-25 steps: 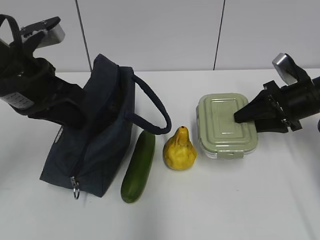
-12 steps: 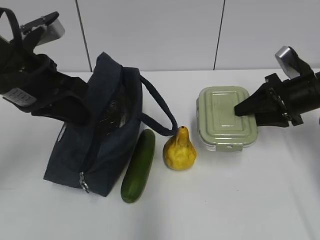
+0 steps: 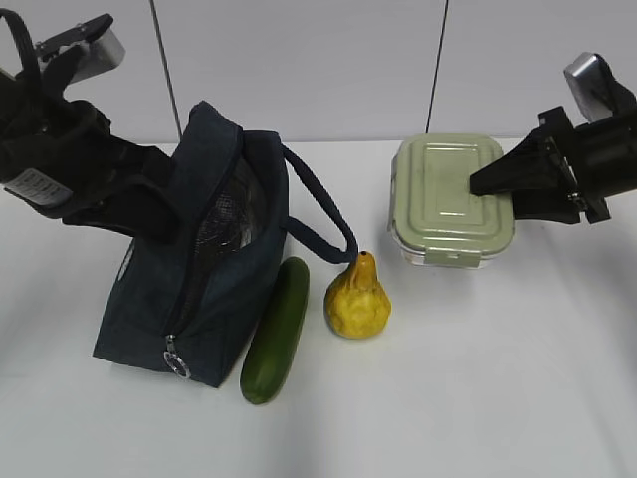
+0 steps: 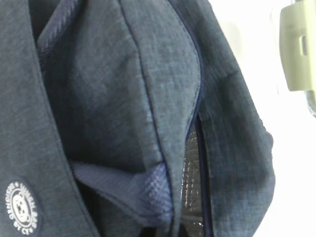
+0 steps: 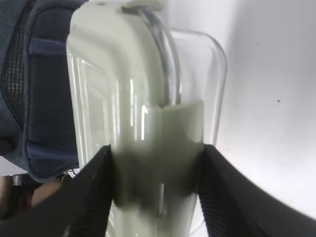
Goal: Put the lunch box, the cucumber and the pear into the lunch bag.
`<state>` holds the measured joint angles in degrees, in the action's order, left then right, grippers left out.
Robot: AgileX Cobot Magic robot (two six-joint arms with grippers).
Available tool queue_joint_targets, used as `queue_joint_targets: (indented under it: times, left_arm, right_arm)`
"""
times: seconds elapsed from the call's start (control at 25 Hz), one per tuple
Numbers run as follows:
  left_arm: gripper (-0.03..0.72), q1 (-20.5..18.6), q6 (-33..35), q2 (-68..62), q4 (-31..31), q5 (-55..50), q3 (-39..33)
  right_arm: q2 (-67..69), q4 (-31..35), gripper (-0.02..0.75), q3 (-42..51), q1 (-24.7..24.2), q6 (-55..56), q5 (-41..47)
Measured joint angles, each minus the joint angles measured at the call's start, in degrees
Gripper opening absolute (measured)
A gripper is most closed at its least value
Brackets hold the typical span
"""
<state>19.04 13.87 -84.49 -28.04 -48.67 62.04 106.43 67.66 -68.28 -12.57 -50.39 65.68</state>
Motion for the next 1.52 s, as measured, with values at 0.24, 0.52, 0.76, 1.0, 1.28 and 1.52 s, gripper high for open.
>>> queue_joint_targets:
  times: [0.24, 0.52, 0.76, 1.0, 1.28, 1.52]
  left_arm:
    - [0.001, 0.0, 0.0, 0.0, -0.12, 0.68, 0.0]
    - [0.001, 0.0, 0.0, 0.0, -0.18, 1.02, 0.0]
    - [0.001, 0.0, 0.0, 0.0, -0.18, 1.02, 0.0]
    - [0.001, 0.0, 0.12, 0.0, -0.18, 1.02, 0.0]
    - [0.001, 0.0, 0.17, 0.0, -0.18, 1.19, 0.0]
    - [0.001, 0.0, 0.17, 0.0, -0.18, 1.3, 0.0]
  right_arm:
    - [-1.4, 3.13, 0.384, 0.0, 1.2, 0.83, 0.01]
    - [-1.52, 7.53, 0.384, -1.88, 7.33, 0.82, 0.52]
    - [-1.52, 9.8, 0.384, -6.72, 10.43, 2.49, 0.54]
    - [-1.52, 10.15, 0.384, -11.16, 13.72, 4.42, 1.03]
    - [-1.52, 10.15, 0.384, -11.55, 18.1, 5.11, 1.13]
    - [-1.52, 9.31, 0.384, -11.55, 20.97, 5.11, 1.22]
